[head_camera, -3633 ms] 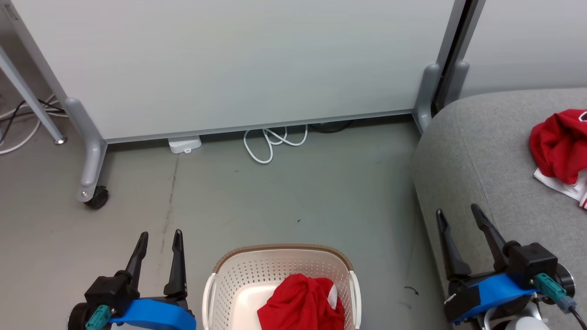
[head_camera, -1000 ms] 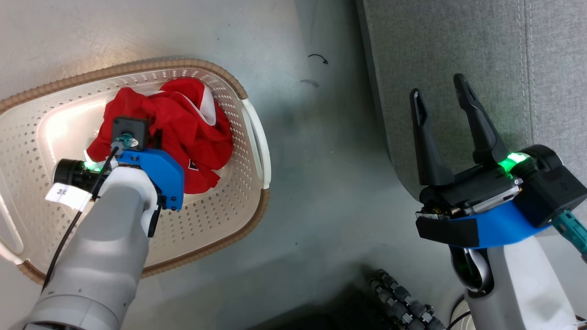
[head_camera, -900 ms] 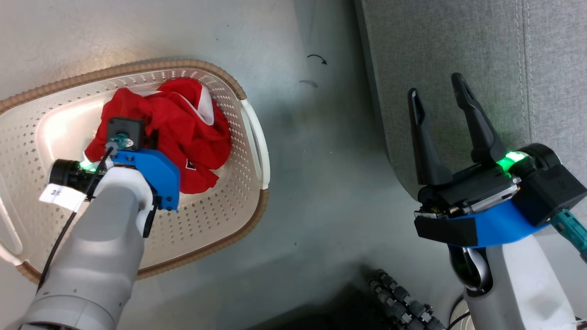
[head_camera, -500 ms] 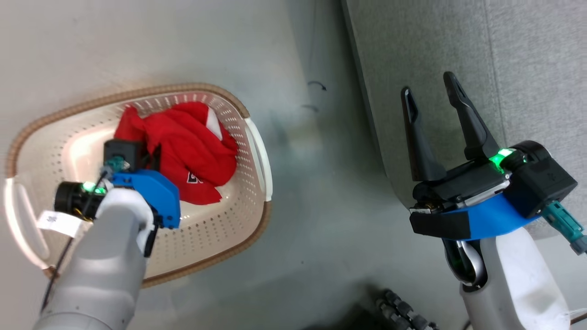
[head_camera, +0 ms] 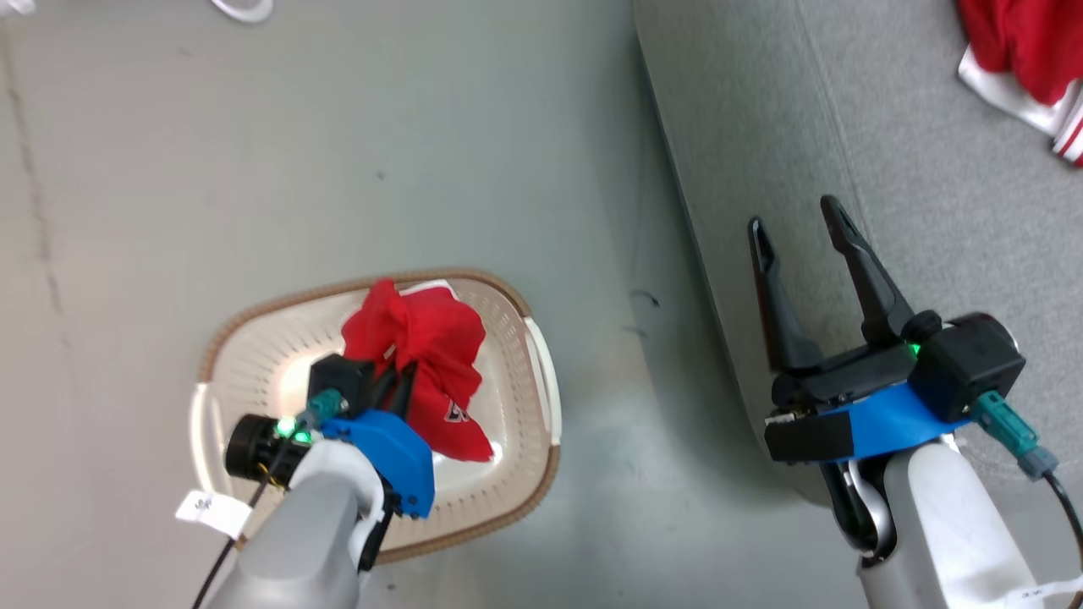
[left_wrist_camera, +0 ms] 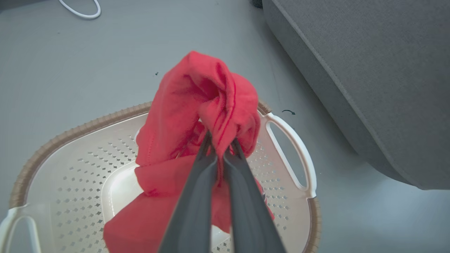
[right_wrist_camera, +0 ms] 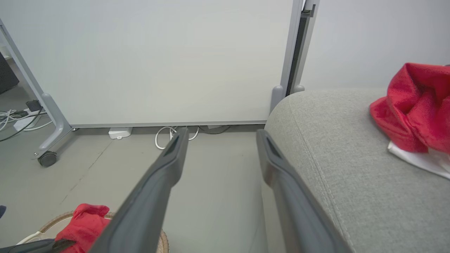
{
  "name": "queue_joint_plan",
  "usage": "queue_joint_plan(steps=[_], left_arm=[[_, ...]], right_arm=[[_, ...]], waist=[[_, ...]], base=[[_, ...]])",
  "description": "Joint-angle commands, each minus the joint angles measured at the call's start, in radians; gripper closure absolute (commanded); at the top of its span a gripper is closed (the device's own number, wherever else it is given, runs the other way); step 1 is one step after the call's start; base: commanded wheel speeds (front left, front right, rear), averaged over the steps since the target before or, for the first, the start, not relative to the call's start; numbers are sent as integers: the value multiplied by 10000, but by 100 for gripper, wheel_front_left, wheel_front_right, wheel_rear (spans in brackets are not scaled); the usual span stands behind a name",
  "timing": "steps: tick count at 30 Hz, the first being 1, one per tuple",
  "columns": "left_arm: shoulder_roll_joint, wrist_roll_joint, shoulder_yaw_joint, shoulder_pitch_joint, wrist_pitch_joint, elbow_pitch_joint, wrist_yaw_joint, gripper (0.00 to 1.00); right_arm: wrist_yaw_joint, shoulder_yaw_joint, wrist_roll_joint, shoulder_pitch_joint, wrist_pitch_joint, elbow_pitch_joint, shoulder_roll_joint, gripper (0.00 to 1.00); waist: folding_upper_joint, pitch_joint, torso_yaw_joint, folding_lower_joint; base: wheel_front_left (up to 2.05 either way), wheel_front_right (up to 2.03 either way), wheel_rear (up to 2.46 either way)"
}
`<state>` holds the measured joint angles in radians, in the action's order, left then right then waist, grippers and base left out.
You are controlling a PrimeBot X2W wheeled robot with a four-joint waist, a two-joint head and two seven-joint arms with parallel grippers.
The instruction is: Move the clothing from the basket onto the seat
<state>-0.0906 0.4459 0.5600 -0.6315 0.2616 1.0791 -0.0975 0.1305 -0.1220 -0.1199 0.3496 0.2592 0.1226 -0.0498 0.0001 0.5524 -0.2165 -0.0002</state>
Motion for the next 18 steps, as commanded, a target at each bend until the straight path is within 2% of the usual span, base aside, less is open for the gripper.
queue_joint_plan(steps=[1, 10, 18], left_arm=[[19, -95, -34, 262, 47, -189, -11, 100], [51, -442, -376, 1571, 49, -1858, -36, 100], [58, -788, -817, 1958, 49, -2961, -61, 100]], right_arm=[[5, 51, 51, -199, -32, 69, -10, 0], [5, 174, 131, -807, -405, 74, -12, 0], [5, 208, 109, -1210, -689, 22, -10, 0]], waist=[[-1, -1121, 617, 2], [-1, -2697, 1246, 2], [-1, -3550, 1543, 2]], base=[[0, 0, 0], [0, 0, 0], [0, 0, 0]])
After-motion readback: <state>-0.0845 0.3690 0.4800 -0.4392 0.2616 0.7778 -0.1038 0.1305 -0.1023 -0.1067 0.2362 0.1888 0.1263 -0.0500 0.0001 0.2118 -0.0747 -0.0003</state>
